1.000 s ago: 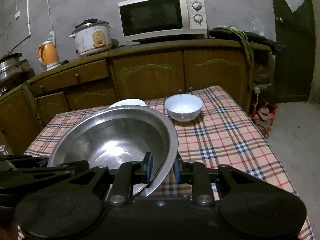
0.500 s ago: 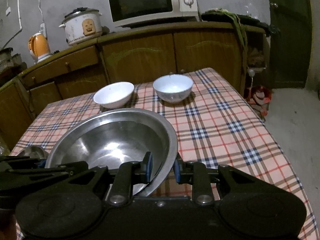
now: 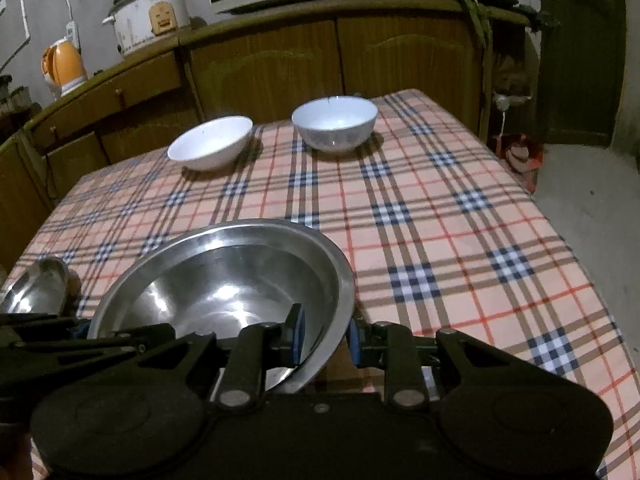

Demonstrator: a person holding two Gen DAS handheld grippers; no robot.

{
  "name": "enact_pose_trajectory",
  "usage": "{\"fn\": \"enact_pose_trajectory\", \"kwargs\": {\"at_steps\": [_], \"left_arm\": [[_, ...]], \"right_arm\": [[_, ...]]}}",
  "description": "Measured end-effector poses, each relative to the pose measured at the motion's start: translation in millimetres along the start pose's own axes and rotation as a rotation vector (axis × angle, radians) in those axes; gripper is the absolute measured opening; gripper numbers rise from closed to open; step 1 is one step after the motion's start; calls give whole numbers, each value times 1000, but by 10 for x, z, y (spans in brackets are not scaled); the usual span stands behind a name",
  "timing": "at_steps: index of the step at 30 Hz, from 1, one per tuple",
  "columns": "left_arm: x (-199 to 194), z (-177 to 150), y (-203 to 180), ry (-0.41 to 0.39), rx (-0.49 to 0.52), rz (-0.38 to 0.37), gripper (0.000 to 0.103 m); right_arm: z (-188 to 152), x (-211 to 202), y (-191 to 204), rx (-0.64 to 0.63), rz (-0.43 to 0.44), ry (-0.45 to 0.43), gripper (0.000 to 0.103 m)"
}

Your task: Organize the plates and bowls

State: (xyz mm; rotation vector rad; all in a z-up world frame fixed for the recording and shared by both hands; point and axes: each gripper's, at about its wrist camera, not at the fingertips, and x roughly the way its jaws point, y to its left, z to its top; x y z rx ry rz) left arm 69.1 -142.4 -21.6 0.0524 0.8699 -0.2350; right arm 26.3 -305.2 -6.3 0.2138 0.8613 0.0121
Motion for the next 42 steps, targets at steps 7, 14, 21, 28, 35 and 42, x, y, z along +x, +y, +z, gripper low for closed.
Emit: {"fn": "enact_pose_trajectory", "kwargs": {"at_steps": [7,14,21,28,35,42], "left_arm": [[134,-78,13,33,-2,-12,32],[194,-107,12,40,0,-15,33],[213,-131,-7,36,7,-14,36],[212,-135,0,37,7,-15,48],[137,-101,60,2,-16,-11,69],[6,-17,138,-43,-31,13,86]], "right_arm": [[-72,106,-15,-4,-6,29,29],[-114,180,-28,-1,-9,51,29],[-131,206,-23,-6,-12,61,31],[-138,215,-35,2,-19,62,33],[-96,143,-89,20,-42,33,55],[20,-23,-109,33,-45,-33,67]]}}
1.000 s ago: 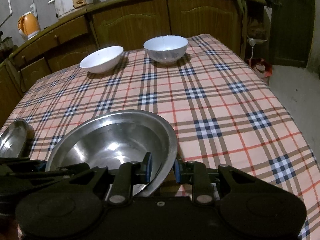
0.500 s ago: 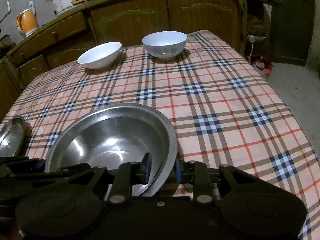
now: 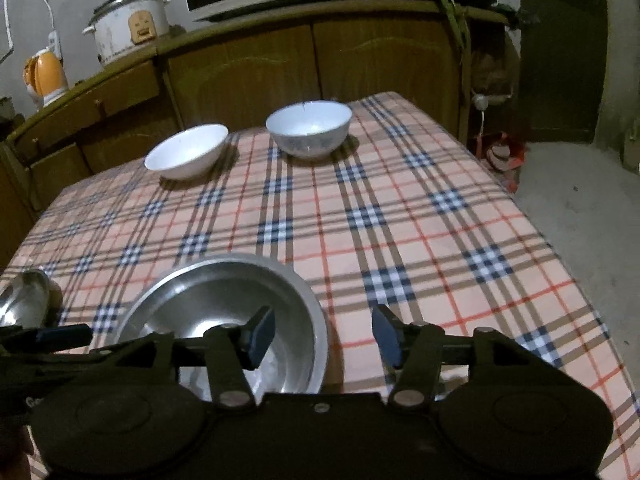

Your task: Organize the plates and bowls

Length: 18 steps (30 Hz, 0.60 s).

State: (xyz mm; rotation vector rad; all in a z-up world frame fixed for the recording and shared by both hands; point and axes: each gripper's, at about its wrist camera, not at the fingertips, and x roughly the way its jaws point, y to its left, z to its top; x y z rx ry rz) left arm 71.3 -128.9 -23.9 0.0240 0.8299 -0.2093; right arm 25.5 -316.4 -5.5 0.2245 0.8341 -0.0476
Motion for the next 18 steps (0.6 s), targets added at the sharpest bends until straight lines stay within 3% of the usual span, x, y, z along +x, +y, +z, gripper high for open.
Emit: {"fn": "enact_pose_trajectory", "kwargs": {"at_steps": [3,18], "left_arm": [[-41,47,39,-6,1,28,92],[-158,315,407,-23,-53,117,98]], "right_arm": [[38,-41,37,-8,7,-15,71],[285,-58,500,-108,77,-38,79]]}}
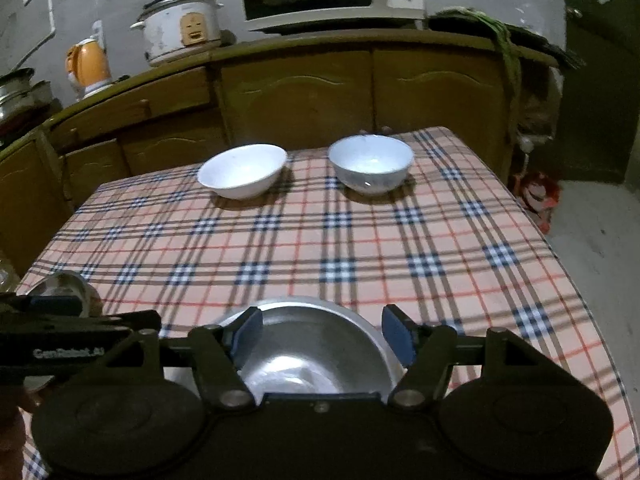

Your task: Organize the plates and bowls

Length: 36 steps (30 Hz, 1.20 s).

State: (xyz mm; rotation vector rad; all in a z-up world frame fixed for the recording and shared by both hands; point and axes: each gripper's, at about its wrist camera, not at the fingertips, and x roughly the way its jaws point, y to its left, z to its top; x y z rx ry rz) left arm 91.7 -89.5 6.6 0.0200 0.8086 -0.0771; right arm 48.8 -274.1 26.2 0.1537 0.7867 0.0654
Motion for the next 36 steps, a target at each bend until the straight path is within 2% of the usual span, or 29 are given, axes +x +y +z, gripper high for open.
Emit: {"fn": "enact_pose_trajectory", "kwargs": {"at_steps": [18,36], "left_arm": [[54,291,289,-37,-41,38,98],[355,651,476,-44,-57,65,99]], "right_arm": [[406,178,361,-58,48,-31,79],[848,617,419,-27,77,-28,79]]}}
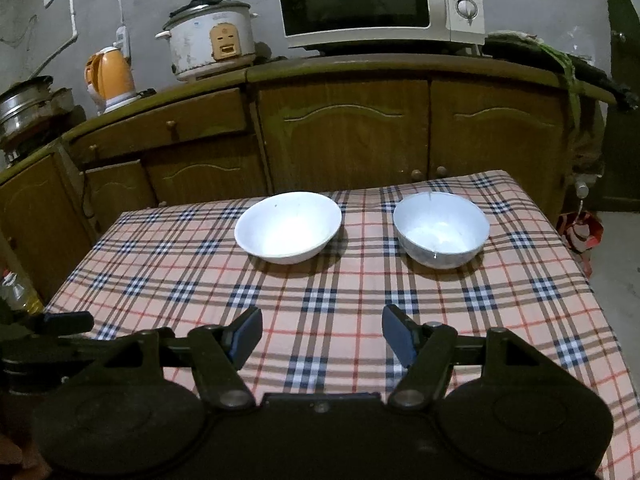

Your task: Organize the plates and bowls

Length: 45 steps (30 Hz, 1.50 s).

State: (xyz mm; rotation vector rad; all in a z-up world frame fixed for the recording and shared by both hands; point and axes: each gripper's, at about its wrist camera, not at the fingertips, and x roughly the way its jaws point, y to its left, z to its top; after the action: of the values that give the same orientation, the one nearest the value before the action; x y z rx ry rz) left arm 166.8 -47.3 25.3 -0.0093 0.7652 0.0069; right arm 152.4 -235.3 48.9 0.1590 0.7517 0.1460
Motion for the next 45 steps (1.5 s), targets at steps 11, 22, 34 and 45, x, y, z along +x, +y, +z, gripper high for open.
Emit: {"fn": "enact_pose_trajectory", "kwargs": {"at_steps": [11,22,34,45], "left_arm": [[540,505,192,-16,-38,46,98],[1252,887,263,-11,-44,34,97],[1837,1001,211,39,-25,-14,65],[2025,1013,157,36,-30,-112,23]], "right_arm": [[444,706,-67,19,8,36,79],[686,1615,-126,75,-11,109,79],[702,2263,-183,126,2,162,79],[658,2599,-144,178,62,181,35]]}}
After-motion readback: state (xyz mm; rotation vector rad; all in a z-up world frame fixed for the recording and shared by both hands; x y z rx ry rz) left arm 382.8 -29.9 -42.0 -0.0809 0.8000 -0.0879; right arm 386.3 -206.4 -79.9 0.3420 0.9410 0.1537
